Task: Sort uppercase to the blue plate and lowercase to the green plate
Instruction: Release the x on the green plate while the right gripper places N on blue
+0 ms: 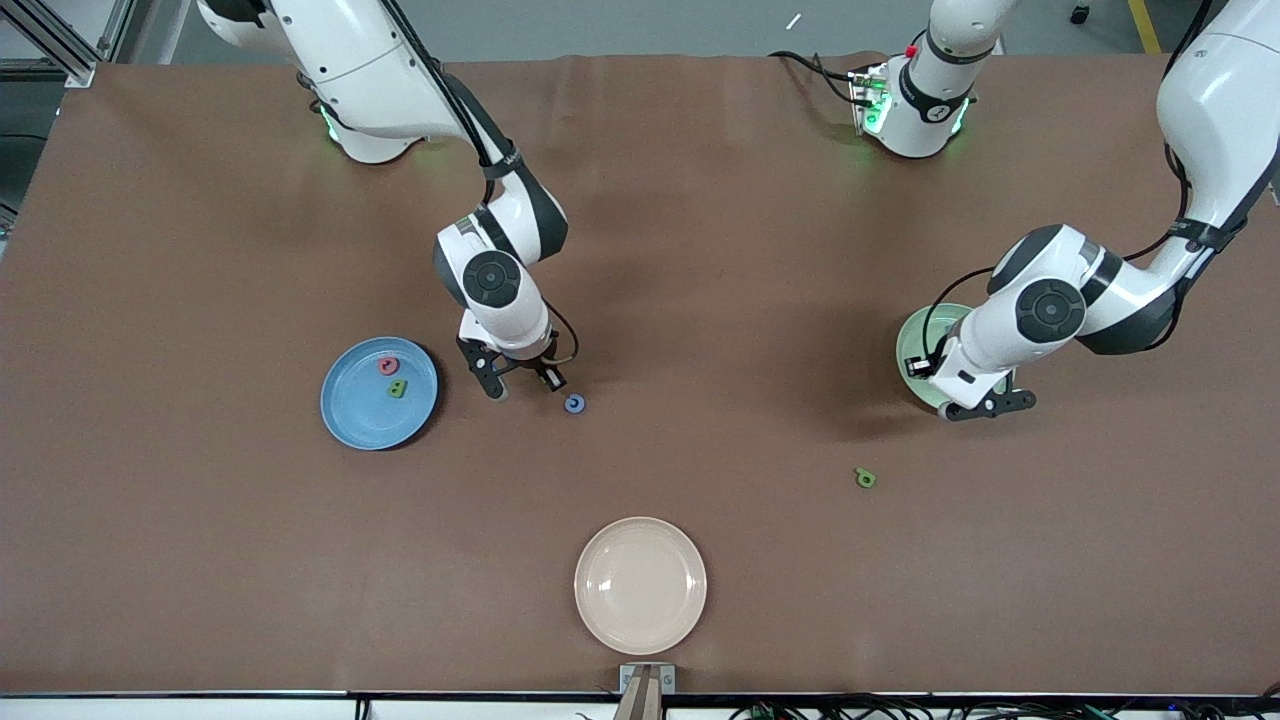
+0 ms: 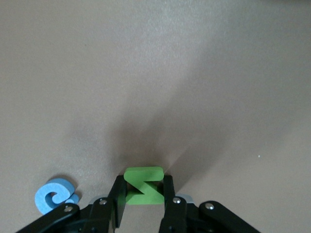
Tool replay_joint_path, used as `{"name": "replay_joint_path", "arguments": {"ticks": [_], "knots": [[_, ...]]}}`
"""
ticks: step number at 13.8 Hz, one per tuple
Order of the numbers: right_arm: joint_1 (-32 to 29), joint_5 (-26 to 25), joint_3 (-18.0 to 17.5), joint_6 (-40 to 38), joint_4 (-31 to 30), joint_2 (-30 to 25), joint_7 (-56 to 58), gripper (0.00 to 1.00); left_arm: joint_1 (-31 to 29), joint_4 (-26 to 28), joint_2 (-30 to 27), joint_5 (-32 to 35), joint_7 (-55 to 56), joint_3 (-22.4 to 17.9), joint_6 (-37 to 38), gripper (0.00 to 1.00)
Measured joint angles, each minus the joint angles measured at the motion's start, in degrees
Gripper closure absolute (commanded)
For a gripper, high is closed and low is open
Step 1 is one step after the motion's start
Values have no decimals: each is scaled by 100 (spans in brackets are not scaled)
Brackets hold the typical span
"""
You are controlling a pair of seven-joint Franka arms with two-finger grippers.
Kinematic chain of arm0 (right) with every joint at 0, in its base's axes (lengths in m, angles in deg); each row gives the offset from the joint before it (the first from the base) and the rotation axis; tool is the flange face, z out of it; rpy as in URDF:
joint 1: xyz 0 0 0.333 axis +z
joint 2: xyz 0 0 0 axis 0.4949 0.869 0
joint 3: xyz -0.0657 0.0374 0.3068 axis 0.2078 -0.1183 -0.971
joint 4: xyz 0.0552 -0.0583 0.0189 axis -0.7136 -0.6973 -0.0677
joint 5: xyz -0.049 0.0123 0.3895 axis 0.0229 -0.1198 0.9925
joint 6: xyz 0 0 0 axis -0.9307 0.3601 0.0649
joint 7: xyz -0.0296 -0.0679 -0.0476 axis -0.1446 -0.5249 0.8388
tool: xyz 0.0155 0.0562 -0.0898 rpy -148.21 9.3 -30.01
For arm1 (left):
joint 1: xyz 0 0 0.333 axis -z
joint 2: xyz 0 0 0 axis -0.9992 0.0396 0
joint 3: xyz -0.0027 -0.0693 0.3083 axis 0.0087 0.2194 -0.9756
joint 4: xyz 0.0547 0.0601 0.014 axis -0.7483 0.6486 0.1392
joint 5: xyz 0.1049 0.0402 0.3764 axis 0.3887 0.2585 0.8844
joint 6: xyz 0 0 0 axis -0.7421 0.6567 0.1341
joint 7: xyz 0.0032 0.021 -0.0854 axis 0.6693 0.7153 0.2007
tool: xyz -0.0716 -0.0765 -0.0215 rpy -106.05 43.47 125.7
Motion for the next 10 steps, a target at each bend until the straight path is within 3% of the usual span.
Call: {"name": "replay_joint_path", "arguments": {"ticks": [4,10], "knots": [[-277,-3,94,-675,236,-86,751,100,-152,340,3,277,-3,0,-284,87],[-1153,-4,121,-1789,302,-809,2492,100,-209,566,3,470,-3,-105,-508,87]]}}
